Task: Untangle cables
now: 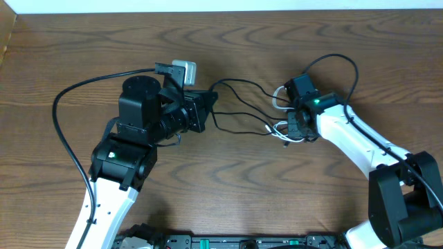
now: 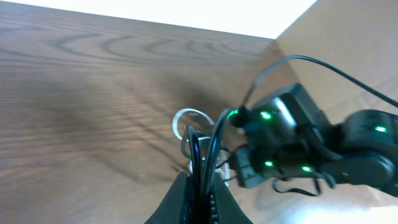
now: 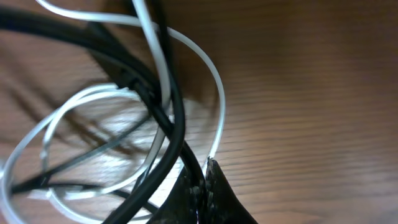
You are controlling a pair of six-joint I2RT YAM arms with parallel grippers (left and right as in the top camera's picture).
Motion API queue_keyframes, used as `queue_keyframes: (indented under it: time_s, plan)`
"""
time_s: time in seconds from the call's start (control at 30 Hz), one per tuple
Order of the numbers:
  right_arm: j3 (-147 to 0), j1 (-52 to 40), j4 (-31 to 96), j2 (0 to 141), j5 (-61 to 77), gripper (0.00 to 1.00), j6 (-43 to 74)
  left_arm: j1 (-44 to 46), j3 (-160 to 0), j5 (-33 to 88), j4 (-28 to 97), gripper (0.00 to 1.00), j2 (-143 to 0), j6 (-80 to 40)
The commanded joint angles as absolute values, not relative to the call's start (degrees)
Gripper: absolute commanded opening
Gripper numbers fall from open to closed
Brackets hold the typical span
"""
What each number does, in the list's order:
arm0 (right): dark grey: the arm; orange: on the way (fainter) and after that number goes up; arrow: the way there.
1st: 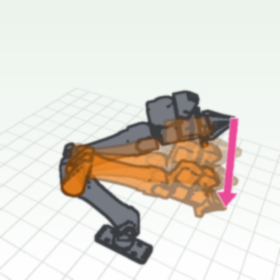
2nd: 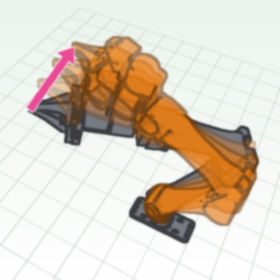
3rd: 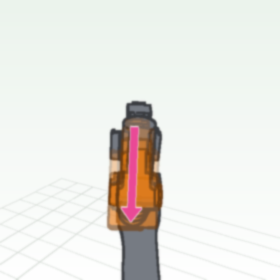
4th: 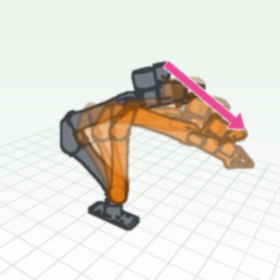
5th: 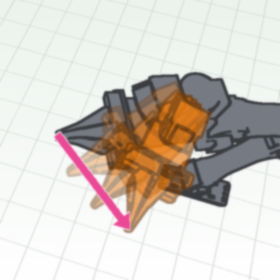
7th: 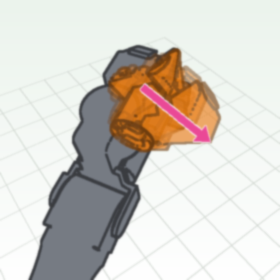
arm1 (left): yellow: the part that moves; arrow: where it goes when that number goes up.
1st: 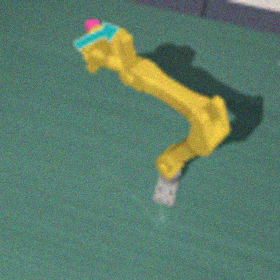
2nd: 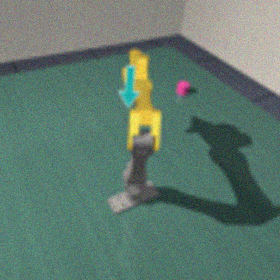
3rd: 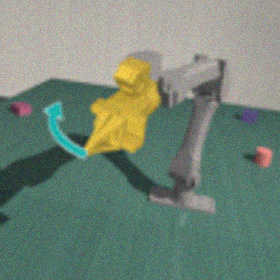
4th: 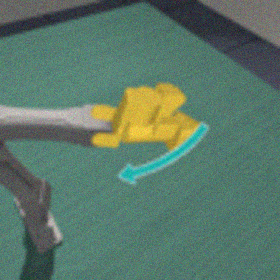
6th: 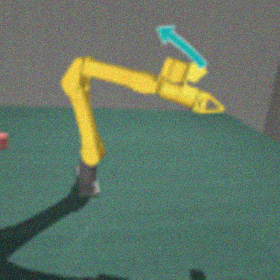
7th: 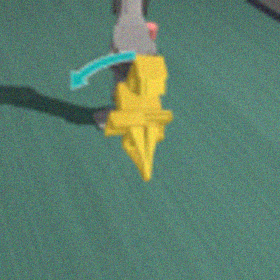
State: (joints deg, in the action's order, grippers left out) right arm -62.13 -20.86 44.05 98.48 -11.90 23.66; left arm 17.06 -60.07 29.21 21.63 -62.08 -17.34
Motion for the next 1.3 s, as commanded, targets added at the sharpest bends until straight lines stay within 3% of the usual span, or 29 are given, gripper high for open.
queue_keyframes:
  time_s: [0.0, 0.5, 0.87, 0.93, 1.07, 1.27]
  plan:
    - [-62.13, -19.0, 45.23, 97.62, -15.94, 0.01, 26.55, 16.73, -60.23, 22.94, 21.21, 0.08, -61.34, -15.9]
    - [-62.13, -11.94, 46.13, 97.62, -15.99, 0.01, 25.63, 4.21, -60.23, 22.85, 21.19, 0.07, -61.3, -15.92]
    - [-62.13, -7.97, 46.54, 97.62, -15.97, 0.02, 25.69, 0.08, -60.23, 22.87, 21.21, 0.07, -61.3, -16.21]
    - [-62.13, -7.07, 46.54, 97.62, -15.99, 0.11, 26.33, 0.01, -60.23, 23.38, 21.21, 0.08, -61.3, -17.63]
    - [-62.13, -5.21, 46.52, 97.62, -15.59, 0.4, 27.64, 0.01, -60.23, 24.01, 21.93, 0.07, -61.3, -17.89]
    - [-62.13, -4.71, 44.27, 97.62, -5.28, 0.56, 23.4, 0.08, -60.23, 32.16, 22.48, 0.07, -61.65, -17.87]
